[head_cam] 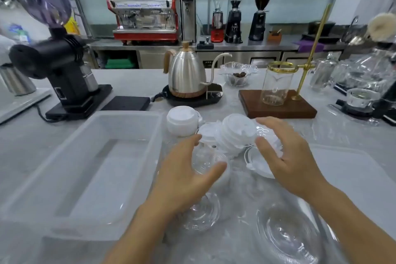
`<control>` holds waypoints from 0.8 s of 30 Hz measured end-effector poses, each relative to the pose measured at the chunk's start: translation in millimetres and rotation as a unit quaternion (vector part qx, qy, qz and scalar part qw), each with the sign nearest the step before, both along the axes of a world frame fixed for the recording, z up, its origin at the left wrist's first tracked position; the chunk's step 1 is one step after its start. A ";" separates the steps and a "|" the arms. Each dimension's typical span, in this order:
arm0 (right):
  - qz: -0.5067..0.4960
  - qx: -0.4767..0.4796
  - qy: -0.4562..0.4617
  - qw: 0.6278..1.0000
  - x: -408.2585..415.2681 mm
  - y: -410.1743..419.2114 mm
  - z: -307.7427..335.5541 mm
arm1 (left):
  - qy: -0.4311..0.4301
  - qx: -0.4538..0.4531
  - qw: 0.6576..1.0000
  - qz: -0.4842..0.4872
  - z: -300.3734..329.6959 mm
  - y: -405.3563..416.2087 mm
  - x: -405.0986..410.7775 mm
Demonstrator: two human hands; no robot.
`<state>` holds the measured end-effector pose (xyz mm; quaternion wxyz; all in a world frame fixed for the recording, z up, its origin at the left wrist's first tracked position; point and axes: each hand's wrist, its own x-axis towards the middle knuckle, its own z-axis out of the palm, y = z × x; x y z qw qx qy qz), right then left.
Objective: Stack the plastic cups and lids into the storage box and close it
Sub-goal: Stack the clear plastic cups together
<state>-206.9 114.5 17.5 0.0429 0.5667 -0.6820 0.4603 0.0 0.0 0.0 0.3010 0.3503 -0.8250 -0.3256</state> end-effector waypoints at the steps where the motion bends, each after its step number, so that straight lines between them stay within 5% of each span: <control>1: 0.003 0.010 0.002 1.000 0.2 -1.0 -2.0 | -0.004 -0.006 1.000 -0.011 -1.0 -1.4 -0.8; 12: 0.079 0.114 0.008 0.990 16.1 -3.0 -16.5 | -0.034 -0.035 0.998 -0.035 -8.7 -3.2 -1.6; 24: 0.129 0.148 -0.162 0.967 33.2 -0.2 -9.4 | 0.070 -0.171 0.977 -0.104 1.7 11.7 -10.2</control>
